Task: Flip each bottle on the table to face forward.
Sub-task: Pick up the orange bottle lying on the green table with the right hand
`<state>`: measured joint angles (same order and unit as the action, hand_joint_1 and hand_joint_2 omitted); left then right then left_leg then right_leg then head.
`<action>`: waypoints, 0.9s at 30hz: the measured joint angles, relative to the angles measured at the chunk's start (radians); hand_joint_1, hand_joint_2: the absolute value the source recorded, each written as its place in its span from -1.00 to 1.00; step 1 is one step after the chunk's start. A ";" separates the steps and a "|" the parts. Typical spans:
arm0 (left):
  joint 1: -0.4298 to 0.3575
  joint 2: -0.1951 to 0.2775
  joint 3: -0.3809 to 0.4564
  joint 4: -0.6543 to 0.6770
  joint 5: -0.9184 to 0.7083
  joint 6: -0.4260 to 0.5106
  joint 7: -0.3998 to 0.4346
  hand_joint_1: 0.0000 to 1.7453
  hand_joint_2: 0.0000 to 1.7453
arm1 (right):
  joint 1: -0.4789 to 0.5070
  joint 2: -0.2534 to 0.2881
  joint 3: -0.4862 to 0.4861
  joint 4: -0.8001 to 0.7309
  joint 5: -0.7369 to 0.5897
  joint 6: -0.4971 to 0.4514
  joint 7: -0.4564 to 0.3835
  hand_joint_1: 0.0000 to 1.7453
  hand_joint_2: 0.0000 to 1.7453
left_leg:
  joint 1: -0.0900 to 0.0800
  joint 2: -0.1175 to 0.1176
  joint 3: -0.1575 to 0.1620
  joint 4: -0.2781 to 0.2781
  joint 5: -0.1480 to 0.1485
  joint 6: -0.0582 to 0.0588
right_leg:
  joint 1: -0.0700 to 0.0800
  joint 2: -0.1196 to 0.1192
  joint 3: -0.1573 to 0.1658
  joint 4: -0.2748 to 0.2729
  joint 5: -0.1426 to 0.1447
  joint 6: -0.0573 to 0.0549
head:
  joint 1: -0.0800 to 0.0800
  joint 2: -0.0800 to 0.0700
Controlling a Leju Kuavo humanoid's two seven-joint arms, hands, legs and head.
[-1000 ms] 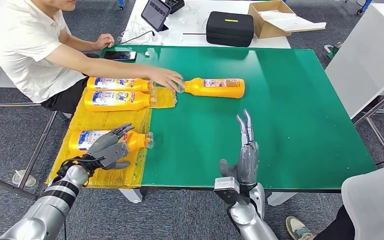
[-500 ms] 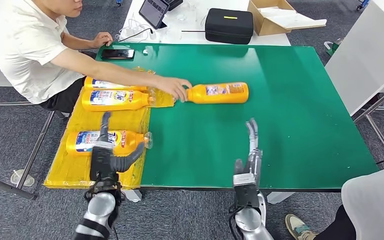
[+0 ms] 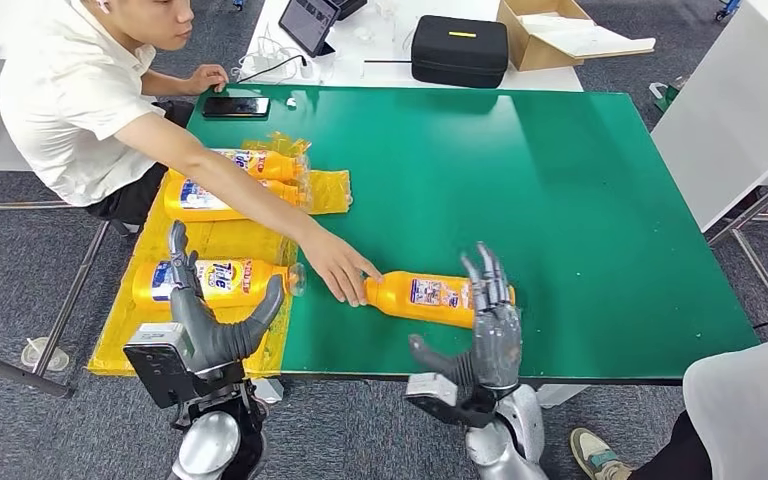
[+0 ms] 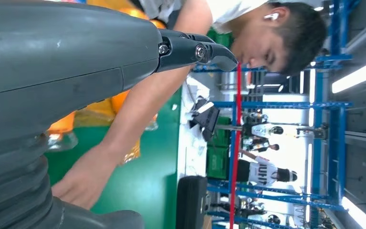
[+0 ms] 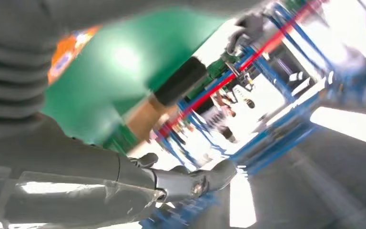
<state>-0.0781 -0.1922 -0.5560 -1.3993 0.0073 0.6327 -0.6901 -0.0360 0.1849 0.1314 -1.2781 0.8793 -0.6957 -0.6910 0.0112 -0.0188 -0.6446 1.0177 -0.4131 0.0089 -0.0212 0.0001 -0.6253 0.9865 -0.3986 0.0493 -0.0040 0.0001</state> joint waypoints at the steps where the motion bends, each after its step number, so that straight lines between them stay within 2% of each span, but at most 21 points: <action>1: 0.001 0.001 -0.006 0.000 0.014 -0.017 0.009 -1.00 1.00 | -0.010 0.003 -0.039 0.023 0.098 0.000 0.012 -1.00 1.00 | 0.000 0.000 0.000 0.000 0.000 0.000 | 0.000 0.000 0.000 0.000 0.000 0.000 | 0.000 0.000; 3: 0.002 0.003 -0.021 0.006 0.037 -0.048 0.030 -1.00 1.00 | -0.034 0.001 -0.114 0.074 0.269 0.000 0.055 -1.00 1.00 | 0.000 -0.001 0.000 0.000 0.000 0.000 | 0.000 0.000 0.000 0.000 0.000 0.000 | 0.000 0.000; 5: 0.001 0.002 -0.038 0.022 0.047 -0.065 0.044 -1.00 1.00 | -0.065 -0.010 -0.171 0.131 0.365 0.000 0.106 -1.00 1.00 | 0.000 -0.001 0.000 0.000 0.000 0.001 | -0.001 0.000 0.000 0.000 0.000 0.000 | 0.000 0.000; 9: -0.002 -0.004 -0.065 0.058 0.052 -0.069 0.047 -1.00 1.00 | -0.113 -0.040 -0.223 0.229 0.406 -0.001 0.151 -1.00 1.00 | -0.001 0.000 0.000 0.000 0.000 0.001 | -0.002 0.000 0.000 0.000 0.001 0.001 | 0.000 0.000; 14: -0.010 -0.006 -0.083 0.082 0.059 -0.072 0.047 -1.00 1.00 | -0.146 -0.057 -0.239 0.296 0.437 -0.001 0.186 -1.00 1.00 | 0.000 0.000 -0.001 0.000 0.000 0.001 | -0.001 0.000 0.000 0.000 0.000 0.001 | 0.000 0.000; 18: -0.025 -0.009 -0.094 0.094 0.066 -0.074 0.049 -1.00 1.00 | -0.228 -0.074 -0.211 0.396 0.433 -0.001 0.249 -1.00 1.00 | 0.000 0.003 -0.001 0.000 0.001 0.001 | 0.000 0.001 -0.001 0.000 0.001 0.000 | 0.000 0.000; 23: -0.048 -0.016 -0.113 0.103 0.063 -0.074 0.068 -1.00 1.00 | -0.371 -0.098 -0.115 0.570 0.401 -0.001 0.315 -1.00 1.00 | 0.000 0.003 0.000 0.000 0.002 0.002 | 0.000 0.001 -0.001 0.000 0.002 0.001 | 0.000 0.000; 27: -0.050 -0.016 -0.114 0.103 0.062 -0.079 0.077 -1.00 1.00 | -0.426 -0.113 -0.035 0.647 0.386 0.013 0.370 -1.00 1.00 | 0.000 0.003 0.000 0.000 0.002 0.002 | 0.000 0.001 -0.001 0.000 0.002 0.001 | 0.000 0.000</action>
<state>-0.1283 -0.2083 -0.6704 -1.2963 0.0693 0.5539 -0.6126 -0.4615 0.0718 0.0962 -0.6311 1.2648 -0.6829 -0.3211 0.0108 -0.0159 -0.6450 1.0181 -0.4108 0.0105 -0.0216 0.0008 -0.6259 0.9867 -0.3967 0.0502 -0.0043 0.0000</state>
